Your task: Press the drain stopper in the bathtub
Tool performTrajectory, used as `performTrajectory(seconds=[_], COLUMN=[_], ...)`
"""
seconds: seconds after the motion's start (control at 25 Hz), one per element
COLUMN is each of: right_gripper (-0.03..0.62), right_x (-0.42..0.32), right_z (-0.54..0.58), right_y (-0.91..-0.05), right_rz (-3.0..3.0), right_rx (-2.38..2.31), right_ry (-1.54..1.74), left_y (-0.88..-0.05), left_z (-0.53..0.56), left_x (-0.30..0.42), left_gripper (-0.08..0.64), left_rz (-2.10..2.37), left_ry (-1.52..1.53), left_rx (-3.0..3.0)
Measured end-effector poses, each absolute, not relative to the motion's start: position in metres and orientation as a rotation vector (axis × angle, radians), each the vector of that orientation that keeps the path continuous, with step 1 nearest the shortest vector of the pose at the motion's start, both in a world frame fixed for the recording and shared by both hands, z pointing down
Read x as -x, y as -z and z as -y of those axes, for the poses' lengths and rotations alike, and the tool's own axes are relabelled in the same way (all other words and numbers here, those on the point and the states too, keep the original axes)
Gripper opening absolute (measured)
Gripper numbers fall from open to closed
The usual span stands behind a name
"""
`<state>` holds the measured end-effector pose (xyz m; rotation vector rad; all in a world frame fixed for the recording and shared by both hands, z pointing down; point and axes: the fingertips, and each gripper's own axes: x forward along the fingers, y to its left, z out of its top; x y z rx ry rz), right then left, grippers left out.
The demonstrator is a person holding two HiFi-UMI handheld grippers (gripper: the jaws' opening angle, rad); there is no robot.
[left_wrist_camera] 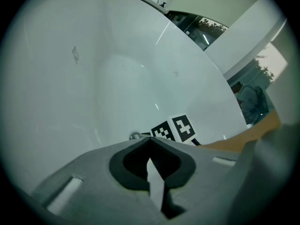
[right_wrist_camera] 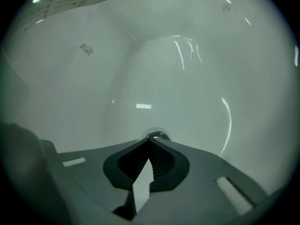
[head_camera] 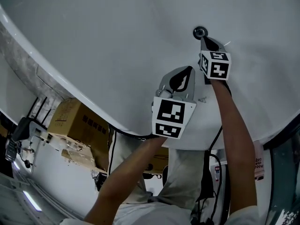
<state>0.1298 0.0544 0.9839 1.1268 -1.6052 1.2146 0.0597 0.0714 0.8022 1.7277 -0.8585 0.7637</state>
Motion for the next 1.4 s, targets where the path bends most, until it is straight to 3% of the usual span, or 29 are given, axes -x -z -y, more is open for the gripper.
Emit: performTrajectory(seconds=[0.76,0.92,1.4], right_gripper=[0.005,0.005,0.003], right_x=[-0.130,-0.122,-0.128], right_z=[-0.059,-0.058,-0.070], right_y=[-1.056,-1.052,-1.003], right_rz=[1.406,1.478,1.520], right_rx=[-1.044,-0.985,-1.002], right_ry=[-1.252,-1.142,-1.212], left_y=[-0.839,-0.840,-0.793], left_z=[-0.082,-0.081,-0.076], left_x=[-0.056,-0.051,-0.068], left_gripper=[0.004,0.005,0.005], left_rz=[0.879,0.887,0.883], left_ry=[-0.754,-0.775,-0.765], left_rx=[-1.660,-1.670,-1.743])
